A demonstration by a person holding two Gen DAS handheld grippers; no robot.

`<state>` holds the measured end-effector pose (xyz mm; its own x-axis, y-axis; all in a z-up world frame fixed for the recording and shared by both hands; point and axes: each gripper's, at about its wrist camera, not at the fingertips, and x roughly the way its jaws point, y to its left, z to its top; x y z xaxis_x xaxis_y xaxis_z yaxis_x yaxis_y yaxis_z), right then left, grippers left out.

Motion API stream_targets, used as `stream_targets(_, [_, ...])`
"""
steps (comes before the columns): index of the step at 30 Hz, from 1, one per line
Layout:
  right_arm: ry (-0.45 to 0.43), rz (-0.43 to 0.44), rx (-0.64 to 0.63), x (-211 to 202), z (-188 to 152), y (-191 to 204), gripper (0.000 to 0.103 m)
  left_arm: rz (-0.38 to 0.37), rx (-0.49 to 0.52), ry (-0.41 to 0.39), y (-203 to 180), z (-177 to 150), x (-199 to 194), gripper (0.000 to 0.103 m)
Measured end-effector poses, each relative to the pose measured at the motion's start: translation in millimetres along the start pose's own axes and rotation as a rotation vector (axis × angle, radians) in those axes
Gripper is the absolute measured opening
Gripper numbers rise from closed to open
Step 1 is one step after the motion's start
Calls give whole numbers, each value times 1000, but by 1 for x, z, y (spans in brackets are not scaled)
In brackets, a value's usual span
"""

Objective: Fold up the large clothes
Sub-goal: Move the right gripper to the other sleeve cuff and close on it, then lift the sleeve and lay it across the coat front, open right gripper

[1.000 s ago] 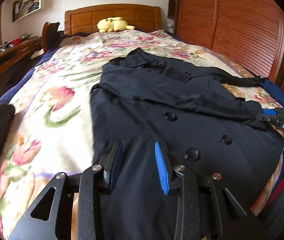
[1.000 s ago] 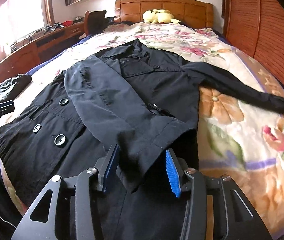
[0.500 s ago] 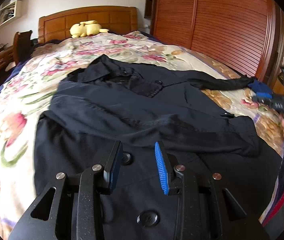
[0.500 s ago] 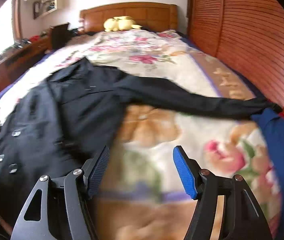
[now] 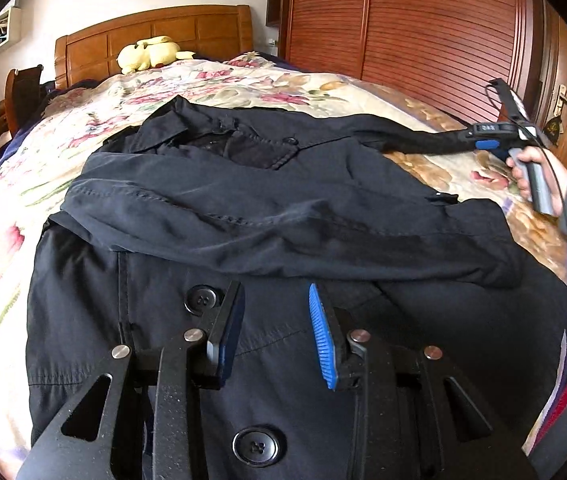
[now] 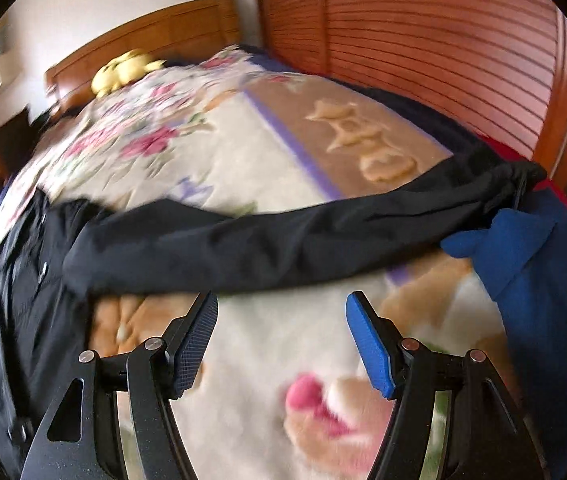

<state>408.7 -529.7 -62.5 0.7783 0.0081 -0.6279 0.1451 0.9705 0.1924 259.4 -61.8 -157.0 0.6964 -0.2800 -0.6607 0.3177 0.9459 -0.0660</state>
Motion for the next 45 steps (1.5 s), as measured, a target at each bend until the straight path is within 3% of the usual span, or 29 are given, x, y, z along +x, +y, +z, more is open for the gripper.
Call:
stream_targets(9, [52,-47,166,35,17,-8,69,-18,-11,-3,1,-4,1,34])
stream_targets(12, [106,-107,130,50,19,-6,69,-18,-5,10,-1,-5,4,34])
stream_targets(17, [118,-148,80,59,23,4,69,-24,-16,22,2,-5,8,34])
stream_targets(18, [119,-157,59,59,23,7,60,-25,-18,24,2,-5,8,34])
stream_targets(19, [123,-170,9,60,24,14,28,-24,-19,27,2,-5,8,34])
stream_targets(20, [126,-178,-47,65,24,19,19,-24,-20,28,2,-5,9,34])
stream_targets(21, [124,-181,-96,63,24,27,10,-23,-21,30,2,-6,9,34])
stream_targets(24, [84,-187,-197,46,31,52,7,-24,-20,29,2,-6,9,34])
stream_targets(30, [-46,-70,-308,-19,46,114,6,-27,-26,22,4,-5,7,34])
stream_targets(35, [-136,97,-414,-85,27,184,6,-30,-28,7,5,-5,3,34])
stream_targets(40, [-129,227,-528,-127,-18,239,6,-31,-33,-3,7,-6,0,34])
stream_targets(45, [-59,293,-530,-138,-49,250,7,-34,-37,-8,8,-7,-2,34])
